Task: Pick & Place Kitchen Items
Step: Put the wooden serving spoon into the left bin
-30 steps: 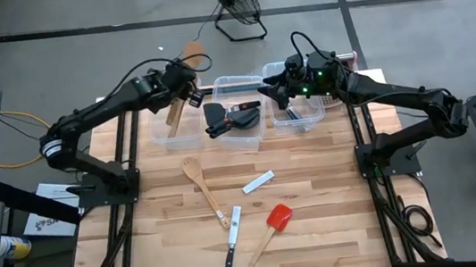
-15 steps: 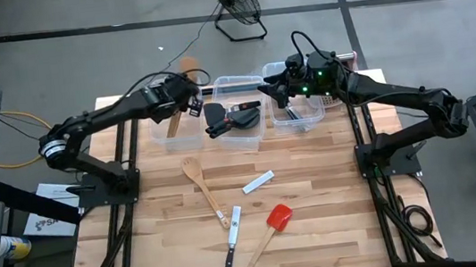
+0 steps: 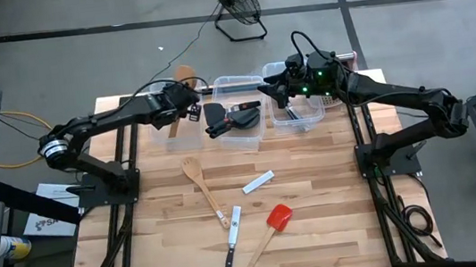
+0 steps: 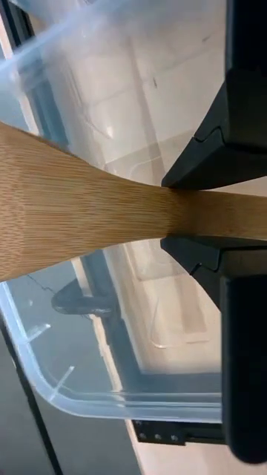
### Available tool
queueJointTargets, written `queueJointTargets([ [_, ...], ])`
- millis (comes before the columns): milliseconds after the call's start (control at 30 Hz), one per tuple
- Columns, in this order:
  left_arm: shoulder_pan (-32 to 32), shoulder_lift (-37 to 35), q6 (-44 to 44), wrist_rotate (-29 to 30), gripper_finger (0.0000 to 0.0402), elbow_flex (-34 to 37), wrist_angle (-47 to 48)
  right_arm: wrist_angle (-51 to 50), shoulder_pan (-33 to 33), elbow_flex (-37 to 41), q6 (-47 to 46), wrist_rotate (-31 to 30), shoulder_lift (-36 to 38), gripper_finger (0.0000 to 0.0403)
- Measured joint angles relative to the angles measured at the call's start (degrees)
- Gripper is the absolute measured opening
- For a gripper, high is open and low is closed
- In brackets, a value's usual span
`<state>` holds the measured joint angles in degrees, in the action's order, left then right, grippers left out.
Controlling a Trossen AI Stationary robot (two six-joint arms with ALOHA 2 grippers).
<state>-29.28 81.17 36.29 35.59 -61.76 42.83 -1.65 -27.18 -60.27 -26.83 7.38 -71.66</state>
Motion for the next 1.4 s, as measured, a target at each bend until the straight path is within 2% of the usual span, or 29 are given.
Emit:
queueJointTargets([
  [733, 0.0, 0.0, 0.2, 0.7, 0.0077, 4.6, -3.0, 0.1, 0.0, 0.0, 0.8, 0.1, 0.0, 0.0235],
  [967, 0.0, 0.0, 0.2, 0.5, 0.0114, 4.6, -2.4, 0.1, 0.0, 0.0, 1.2, 0.2, 0.0, 0.0235],
  [1400, 0.0, 0.0, 0.2, -0.3, 0.0119, 4.6, -1.6, 0.1, 0.0, 0.0, 1.6, 0.2, 0.0, 0.0235],
])
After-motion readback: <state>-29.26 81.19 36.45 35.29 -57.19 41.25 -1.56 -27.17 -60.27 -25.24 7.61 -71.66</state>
